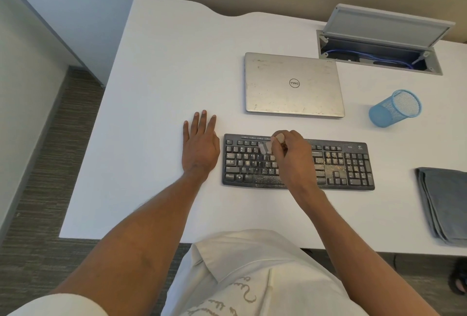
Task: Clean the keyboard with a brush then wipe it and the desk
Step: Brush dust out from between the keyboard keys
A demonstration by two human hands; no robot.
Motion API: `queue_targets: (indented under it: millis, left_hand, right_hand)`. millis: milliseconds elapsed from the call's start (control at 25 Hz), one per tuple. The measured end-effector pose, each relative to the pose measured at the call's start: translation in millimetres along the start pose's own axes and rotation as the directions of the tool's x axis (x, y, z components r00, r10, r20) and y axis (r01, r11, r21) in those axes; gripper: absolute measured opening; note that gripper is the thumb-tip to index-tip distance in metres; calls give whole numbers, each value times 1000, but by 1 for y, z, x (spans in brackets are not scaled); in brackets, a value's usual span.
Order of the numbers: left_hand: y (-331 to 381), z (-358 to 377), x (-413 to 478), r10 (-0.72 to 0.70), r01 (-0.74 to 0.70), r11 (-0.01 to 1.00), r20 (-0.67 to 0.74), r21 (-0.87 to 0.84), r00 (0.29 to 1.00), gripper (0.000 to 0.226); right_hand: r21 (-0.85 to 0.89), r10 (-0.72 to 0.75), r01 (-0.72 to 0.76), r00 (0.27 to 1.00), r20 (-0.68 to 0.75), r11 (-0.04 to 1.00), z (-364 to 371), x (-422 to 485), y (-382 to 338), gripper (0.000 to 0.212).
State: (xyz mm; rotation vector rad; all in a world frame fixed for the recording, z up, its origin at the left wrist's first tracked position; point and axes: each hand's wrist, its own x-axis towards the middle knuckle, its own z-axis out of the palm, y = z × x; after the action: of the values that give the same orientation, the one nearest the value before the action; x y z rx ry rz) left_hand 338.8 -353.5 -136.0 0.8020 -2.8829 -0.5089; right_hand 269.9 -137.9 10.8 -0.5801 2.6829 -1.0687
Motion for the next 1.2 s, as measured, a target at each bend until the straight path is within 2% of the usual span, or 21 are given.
queue_targets:
  millis: [120,200,280,440,600,720,880,1000,1120,1200]
  left_hand:
    - [1,-1,-1,4,-4,1000,1,-7,1000,57]
    - [1,-1,-1,0,0,1000,-3,-4,1000,57]
    - [1,-1,0,2,-2,1000,-8,-5,1000,56]
    - [1,0,-1,6,-6,1000,-10,3,1000,57]
    - [1,0,-1,7,-7,1000,-24,-9,1000,57]
    - [1,0,-1,5,-6,1000,-25,-7,1000,56]
    - [1,-1,-1,4,-4,1000,-19,-16,1000,56]
    - [1,-1,-1,4,-5,1000,-16,-17,1000,57]
    - [1,-1,-1,8,-8,1000,-21,-15,1000,57]
    - [0,0,-1,7,-7,1000,-22,-16,1000,57]
  right_hand:
    - [-92,-9,19,994,112,996,1,3,2,23]
    - [-300,9,56,977,212,952,-3,6,-3,23]
    - [-461,-40,167,961,274,872,-5,13,-15,22]
    - [-360,-204,314,928,312,878,9,30,-39,17]
    - [-386,-217,363,903,371,848,28,33,-41,16]
    - [-493,-190,346,922,338,798,21,33,-32,17]
    - [-608,-75,214,967,245,764,-1,29,-15,23]
    - [-678,-79,196,977,200,708,-5,27,-15,22]
    - [-521,-105,237,957,270,820,8,31,-30,18]
    - [-432,-135,272,937,321,860,21,31,-37,17]
